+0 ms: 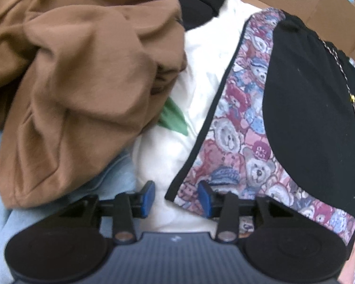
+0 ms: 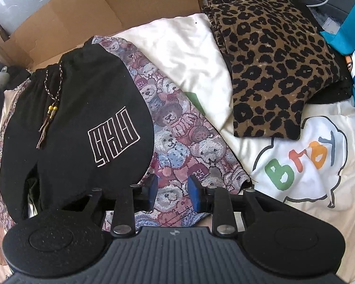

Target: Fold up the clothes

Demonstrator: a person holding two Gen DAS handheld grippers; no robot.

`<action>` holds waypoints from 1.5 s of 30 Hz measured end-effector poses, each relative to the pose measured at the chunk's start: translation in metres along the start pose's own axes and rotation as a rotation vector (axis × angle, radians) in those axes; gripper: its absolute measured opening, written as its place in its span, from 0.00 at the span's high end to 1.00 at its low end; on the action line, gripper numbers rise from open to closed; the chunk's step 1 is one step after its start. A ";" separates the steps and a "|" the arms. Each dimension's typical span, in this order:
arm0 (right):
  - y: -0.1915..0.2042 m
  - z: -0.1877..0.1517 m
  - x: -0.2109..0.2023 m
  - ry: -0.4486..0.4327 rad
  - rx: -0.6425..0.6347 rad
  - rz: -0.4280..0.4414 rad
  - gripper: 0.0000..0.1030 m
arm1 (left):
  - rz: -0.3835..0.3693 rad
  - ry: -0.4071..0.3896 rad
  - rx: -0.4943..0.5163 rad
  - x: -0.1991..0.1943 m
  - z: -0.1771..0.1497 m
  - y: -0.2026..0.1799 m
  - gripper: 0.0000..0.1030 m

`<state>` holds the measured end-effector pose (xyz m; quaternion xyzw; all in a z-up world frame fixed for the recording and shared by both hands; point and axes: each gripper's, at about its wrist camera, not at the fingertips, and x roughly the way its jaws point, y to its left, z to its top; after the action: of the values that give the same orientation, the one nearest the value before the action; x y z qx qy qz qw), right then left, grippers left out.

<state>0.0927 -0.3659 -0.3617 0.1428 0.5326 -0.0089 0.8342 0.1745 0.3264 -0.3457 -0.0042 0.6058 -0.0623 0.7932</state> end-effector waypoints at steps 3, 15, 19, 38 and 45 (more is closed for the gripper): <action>0.003 0.000 0.000 0.001 -0.010 0.003 0.66 | 0.010 0.028 0.060 0.003 0.001 -0.004 0.67; 0.020 0.004 0.002 -0.014 -0.048 0.044 0.66 | -0.060 -0.008 0.043 -0.043 0.005 -0.009 0.93; 0.026 0.007 0.002 -0.027 -0.057 0.063 0.66 | -0.104 -0.027 0.036 -0.064 0.014 -0.019 0.93; 0.066 0.017 -0.016 -0.108 -0.160 0.209 0.31 | -0.397 -0.030 -0.035 -0.108 0.047 -0.130 0.94; 0.083 0.017 -0.019 -0.136 -0.197 0.276 0.30 | -0.473 -0.014 0.058 -0.115 0.057 -0.182 0.94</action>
<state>0.1135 -0.2935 -0.3192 0.1313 0.4484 0.1484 0.8716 0.1825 0.1539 -0.2048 -0.1238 0.5804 -0.2638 0.7604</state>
